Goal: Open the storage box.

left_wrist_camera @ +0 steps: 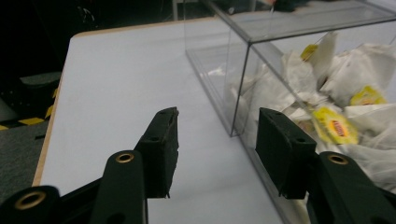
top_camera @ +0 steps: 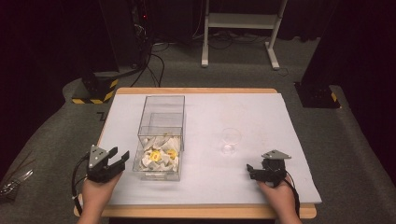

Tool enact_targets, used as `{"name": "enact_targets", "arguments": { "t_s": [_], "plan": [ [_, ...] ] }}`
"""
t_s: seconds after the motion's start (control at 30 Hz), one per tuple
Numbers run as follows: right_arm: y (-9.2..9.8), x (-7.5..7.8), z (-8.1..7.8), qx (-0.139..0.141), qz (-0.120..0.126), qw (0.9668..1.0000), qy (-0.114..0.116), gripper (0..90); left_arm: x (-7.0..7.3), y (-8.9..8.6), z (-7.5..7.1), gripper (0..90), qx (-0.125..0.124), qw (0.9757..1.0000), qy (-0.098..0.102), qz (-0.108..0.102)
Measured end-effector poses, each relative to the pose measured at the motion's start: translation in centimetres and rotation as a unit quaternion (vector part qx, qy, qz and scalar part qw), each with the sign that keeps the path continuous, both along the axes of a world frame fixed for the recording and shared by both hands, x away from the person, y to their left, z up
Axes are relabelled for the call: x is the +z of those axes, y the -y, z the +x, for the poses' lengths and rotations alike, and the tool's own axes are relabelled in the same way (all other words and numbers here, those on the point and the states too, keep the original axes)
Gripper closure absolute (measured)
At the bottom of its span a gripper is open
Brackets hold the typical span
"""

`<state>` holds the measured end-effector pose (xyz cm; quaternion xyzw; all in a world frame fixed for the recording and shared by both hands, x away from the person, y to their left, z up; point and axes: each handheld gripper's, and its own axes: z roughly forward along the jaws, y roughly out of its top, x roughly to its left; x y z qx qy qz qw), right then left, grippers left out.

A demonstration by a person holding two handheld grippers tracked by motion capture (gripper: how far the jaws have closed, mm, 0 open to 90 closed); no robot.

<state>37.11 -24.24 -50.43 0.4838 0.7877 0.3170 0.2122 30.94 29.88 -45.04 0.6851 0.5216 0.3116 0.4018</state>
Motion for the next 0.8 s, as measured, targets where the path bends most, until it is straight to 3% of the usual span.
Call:
{"name": "enact_targets", "arguments": {
  "t_s": [0.33, 0.63, 0.8],
  "plan": [
    [0.0, 0.0, 0.0, -0.001, 0.0, 1.0, 0.0, 12.2, -2.8, -1.2, 1.5, 46.9, 0.012, 0.9983, -0.041, 0.04],
    [-0.1, 0.1, 0.0, -0.003, -0.002, 1.0, -0.001, 11.3, -4.8, -1.7, 1.9, 42.5, 0.013, 0.9961, -0.068, 0.055],
    [-0.9, 0.3, 0.0, 0.005, -0.018, 0.9998, 0.01, 11.7, -5.4, -2.0, 1.9, 41.2, 0.012, 0.9954, -0.081, 0.049]
  ]
}}
